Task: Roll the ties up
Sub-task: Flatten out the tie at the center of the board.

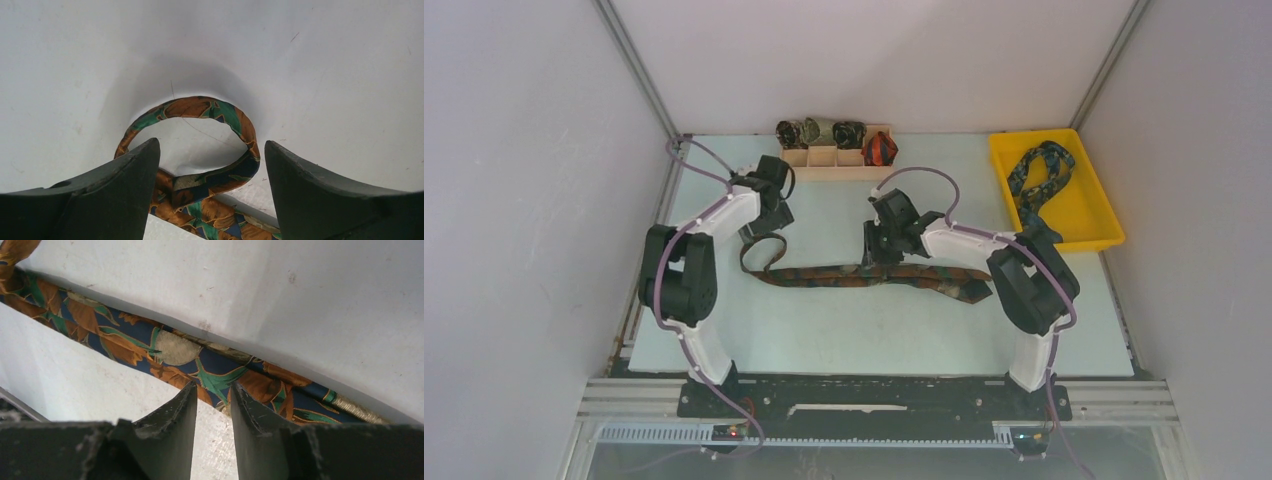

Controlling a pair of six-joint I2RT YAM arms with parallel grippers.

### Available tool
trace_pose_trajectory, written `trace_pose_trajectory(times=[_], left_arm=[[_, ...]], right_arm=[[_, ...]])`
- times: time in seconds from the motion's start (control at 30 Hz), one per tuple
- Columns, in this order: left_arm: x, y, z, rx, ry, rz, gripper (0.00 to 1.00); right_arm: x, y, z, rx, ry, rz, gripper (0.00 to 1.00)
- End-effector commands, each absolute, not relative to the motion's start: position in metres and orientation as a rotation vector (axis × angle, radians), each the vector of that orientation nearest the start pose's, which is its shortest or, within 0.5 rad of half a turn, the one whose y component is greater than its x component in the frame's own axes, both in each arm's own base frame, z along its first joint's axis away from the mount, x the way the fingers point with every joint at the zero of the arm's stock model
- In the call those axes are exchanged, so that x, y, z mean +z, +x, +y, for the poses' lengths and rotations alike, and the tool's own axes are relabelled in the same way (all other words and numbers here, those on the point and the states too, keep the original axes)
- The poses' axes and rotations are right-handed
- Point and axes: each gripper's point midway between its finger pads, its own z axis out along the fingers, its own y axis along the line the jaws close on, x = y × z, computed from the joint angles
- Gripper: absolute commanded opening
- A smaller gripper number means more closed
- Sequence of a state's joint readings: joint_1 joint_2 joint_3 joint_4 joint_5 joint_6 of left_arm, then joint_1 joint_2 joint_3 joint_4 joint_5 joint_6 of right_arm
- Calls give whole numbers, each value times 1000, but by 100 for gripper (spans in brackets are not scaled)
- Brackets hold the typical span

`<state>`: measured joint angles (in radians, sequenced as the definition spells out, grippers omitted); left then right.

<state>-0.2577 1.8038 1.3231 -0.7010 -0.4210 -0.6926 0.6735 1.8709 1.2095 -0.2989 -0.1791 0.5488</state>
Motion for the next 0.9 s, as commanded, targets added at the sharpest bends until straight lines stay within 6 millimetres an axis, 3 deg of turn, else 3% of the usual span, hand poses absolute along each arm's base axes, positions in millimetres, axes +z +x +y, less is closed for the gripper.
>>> trace_pose_trajectory(times=[0.0,0.23,0.47,0.7,0.77,0.87], left_arm=[[83,395,-60,249,-755,2440,82],[77,399,-67,214,-805,2417,76],[55,398,-71,190,-866,2419,64],[56,401,-73,166,-879,2393,63],[47,401,-72,187,-874,2412,59],[38,404,-73,188,-864,2415,43]], right_arm=[[32,320,314,677,-187,2656,33],[17,320,312,687,-164,2692,31],[12,318,314,697,-166,2704,29],[12,318,315,710,-168,2708,28],[11,318,314,703,-166,2709,27],[8,319,312,699,-164,2715,27]])
